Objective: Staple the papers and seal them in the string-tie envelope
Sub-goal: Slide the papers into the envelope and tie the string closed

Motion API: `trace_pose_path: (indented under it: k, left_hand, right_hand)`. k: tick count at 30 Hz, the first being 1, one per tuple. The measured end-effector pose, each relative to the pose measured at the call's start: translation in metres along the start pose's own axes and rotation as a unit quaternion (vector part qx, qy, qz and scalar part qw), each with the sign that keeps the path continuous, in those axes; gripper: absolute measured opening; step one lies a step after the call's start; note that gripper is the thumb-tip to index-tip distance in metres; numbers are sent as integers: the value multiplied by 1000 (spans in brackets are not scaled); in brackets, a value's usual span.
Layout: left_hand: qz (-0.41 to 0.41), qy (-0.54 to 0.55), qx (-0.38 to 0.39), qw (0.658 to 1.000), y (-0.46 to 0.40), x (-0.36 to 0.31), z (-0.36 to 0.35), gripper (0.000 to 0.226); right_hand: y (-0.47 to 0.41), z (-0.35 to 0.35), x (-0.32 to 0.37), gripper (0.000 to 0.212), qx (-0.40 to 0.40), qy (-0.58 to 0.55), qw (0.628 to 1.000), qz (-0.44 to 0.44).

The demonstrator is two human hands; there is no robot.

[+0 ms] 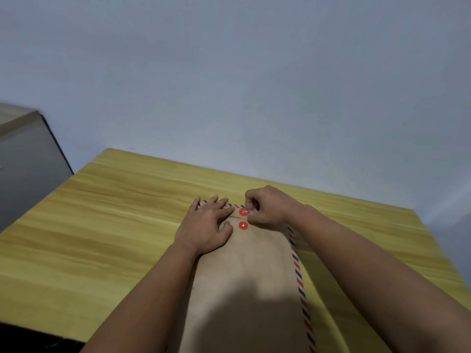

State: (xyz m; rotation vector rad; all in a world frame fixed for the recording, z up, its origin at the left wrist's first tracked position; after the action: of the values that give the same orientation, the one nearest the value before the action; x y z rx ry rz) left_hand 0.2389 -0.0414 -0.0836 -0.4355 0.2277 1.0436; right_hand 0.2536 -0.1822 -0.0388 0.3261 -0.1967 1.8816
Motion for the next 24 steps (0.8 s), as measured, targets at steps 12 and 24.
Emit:
trace_pose_path:
  k: [12,24]
  left_hand:
    - [2,-6,8,1000,1,-1,0,63]
    - [-6,-6,-3,1000,2,-2,1,65]
  right_hand:
    - [37,66,-75,19,-92,-168,973,-132]
    - [57,82,-75,10,-84,-40,984,-153]
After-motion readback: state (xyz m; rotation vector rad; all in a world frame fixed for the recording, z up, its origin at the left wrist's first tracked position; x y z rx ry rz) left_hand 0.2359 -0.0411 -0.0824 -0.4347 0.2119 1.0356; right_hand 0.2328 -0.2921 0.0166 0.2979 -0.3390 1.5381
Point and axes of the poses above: each hand's wrist, its own y-axis away from the middle knuckle, its own z-axis out of the back of the hand, x = y × z, the point moved 10 cm from there along -y, towards the middle knuckle, and after that the axes turned 4 degrees about -x, right-handed, at the moved point
